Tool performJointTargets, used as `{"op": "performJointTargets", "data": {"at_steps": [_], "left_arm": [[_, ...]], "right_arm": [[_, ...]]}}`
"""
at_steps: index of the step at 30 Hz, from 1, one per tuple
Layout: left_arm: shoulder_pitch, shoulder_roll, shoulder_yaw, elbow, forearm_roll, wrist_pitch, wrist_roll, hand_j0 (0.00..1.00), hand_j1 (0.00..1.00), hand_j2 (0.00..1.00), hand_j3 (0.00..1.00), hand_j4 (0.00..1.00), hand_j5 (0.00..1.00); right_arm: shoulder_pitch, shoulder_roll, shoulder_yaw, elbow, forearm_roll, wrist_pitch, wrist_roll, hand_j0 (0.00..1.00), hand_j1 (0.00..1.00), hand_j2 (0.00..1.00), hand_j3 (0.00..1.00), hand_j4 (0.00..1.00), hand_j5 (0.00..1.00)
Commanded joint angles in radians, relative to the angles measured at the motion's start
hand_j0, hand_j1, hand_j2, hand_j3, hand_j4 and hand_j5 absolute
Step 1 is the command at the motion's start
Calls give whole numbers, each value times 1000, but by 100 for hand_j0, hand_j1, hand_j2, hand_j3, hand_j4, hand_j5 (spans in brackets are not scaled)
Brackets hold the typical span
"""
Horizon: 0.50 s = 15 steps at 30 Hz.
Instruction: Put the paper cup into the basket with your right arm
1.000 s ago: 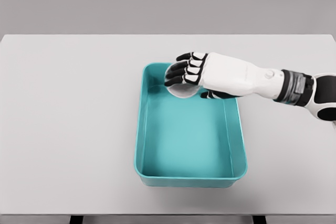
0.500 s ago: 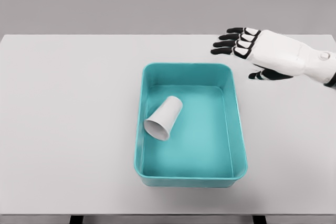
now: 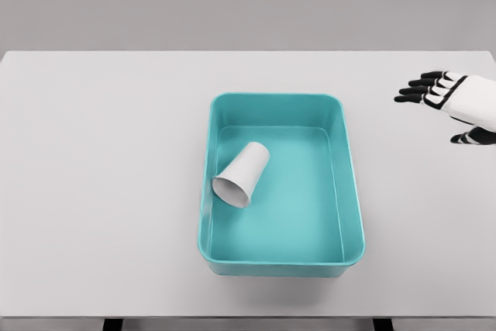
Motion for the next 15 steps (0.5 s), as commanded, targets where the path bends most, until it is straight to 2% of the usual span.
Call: {"op": "performJointTargets", "data": {"at_steps": [1,15], "left_arm": [[0,0,0,0,0,-1,0,100,100,100,100,100,100],[17,0,1,6,1,4,0,100,100,100,100,100,100]], "right_arm": [[0,-4,0,-8,-4,0,0,100,100,100,100,100,100],[14,18,-2,-3,-4,0,0,100,100,100,100,100,100]]}}
